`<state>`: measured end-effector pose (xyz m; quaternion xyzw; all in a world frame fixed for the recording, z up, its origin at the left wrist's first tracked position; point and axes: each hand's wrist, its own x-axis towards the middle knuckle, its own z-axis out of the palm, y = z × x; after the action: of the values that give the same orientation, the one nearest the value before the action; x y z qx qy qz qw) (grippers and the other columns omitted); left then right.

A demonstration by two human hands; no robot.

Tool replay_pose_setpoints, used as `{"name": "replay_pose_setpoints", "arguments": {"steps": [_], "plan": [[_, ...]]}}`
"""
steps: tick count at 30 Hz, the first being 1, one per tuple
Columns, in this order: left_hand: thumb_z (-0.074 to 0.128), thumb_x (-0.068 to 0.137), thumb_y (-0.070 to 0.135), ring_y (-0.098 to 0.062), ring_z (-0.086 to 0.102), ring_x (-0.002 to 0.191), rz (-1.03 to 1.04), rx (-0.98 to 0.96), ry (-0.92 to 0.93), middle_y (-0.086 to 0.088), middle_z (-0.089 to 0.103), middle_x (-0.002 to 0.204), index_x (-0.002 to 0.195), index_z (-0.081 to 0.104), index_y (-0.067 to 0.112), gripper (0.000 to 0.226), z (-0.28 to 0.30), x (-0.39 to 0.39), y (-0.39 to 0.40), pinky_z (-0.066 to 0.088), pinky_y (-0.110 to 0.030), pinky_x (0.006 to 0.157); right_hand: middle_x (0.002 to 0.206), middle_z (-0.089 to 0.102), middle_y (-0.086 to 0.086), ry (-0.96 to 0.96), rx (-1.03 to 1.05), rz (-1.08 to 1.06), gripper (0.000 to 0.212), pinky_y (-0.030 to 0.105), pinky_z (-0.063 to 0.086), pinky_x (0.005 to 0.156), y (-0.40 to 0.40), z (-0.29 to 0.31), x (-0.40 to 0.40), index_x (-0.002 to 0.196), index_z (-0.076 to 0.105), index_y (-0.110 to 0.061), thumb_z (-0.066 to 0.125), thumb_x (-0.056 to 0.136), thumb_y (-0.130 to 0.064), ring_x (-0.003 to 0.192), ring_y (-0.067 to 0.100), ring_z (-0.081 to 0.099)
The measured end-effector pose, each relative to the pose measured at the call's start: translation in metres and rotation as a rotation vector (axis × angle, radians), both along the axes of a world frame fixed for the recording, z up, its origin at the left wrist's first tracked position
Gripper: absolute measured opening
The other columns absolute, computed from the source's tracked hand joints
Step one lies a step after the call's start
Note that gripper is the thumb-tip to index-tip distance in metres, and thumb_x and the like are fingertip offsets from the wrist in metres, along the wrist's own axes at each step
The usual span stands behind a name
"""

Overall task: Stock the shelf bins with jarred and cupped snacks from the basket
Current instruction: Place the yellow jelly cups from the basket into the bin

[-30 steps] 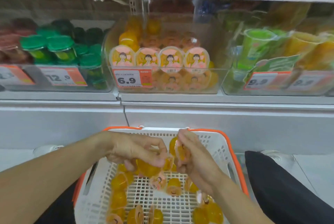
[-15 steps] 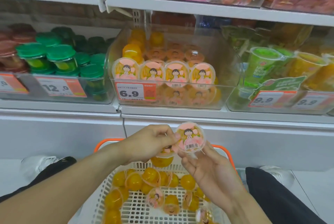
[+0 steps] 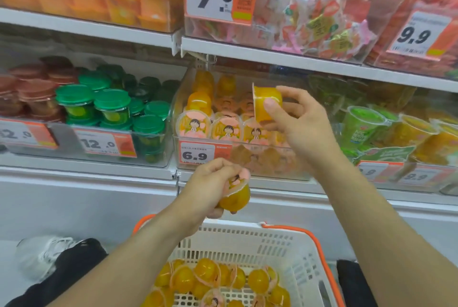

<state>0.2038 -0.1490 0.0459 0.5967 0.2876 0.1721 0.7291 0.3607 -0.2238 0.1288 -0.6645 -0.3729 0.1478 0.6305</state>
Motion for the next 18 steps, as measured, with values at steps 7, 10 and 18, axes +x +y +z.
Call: {"name": "replay_pose_setpoints", "arguments": {"steps": [7,10,18], "plan": [[0.069,0.076,0.033,-0.03,0.055,0.052,0.055,-0.076,-0.11,-0.017,0.055,0.074,0.077,0.06,0.019,0.016,0.01,0.001,0.015,0.012,-0.023,0.046,0.102,0.065,0.004,-0.434,-0.555,-0.172,0.056,0.034,0.052,0.076,0.105,0.021,0.036,0.109,0.062,-0.005,0.077,0.08,-0.05,0.098,0.026,0.066],[0.061,0.088,0.026,-0.028,0.053,0.049,0.069,-0.131,-0.151,-0.021,0.055,0.073,0.087,0.058,0.012,0.014,0.01,0.002,0.018,0.011,-0.023,0.047,0.11,0.065,0.011,-0.522,-0.787,-0.134,0.049,0.034,0.053,0.083,0.129,0.02,0.033,0.113,0.063,-0.005,0.07,0.088,-0.047,0.105,0.03,0.065],[0.067,0.075,0.036,-0.026,0.055,0.053,0.145,-0.165,-0.194,-0.017,0.06,0.077,0.096,0.066,0.011,0.033,0.009,-0.002,0.041,0.021,-0.017,0.041,0.115,0.066,0.013,-0.607,-0.933,-0.127,0.025,0.031,0.048,0.068,0.16,0.006,0.038,0.111,0.066,-0.007,0.053,0.097,-0.023,0.097,0.029,0.065]]}}
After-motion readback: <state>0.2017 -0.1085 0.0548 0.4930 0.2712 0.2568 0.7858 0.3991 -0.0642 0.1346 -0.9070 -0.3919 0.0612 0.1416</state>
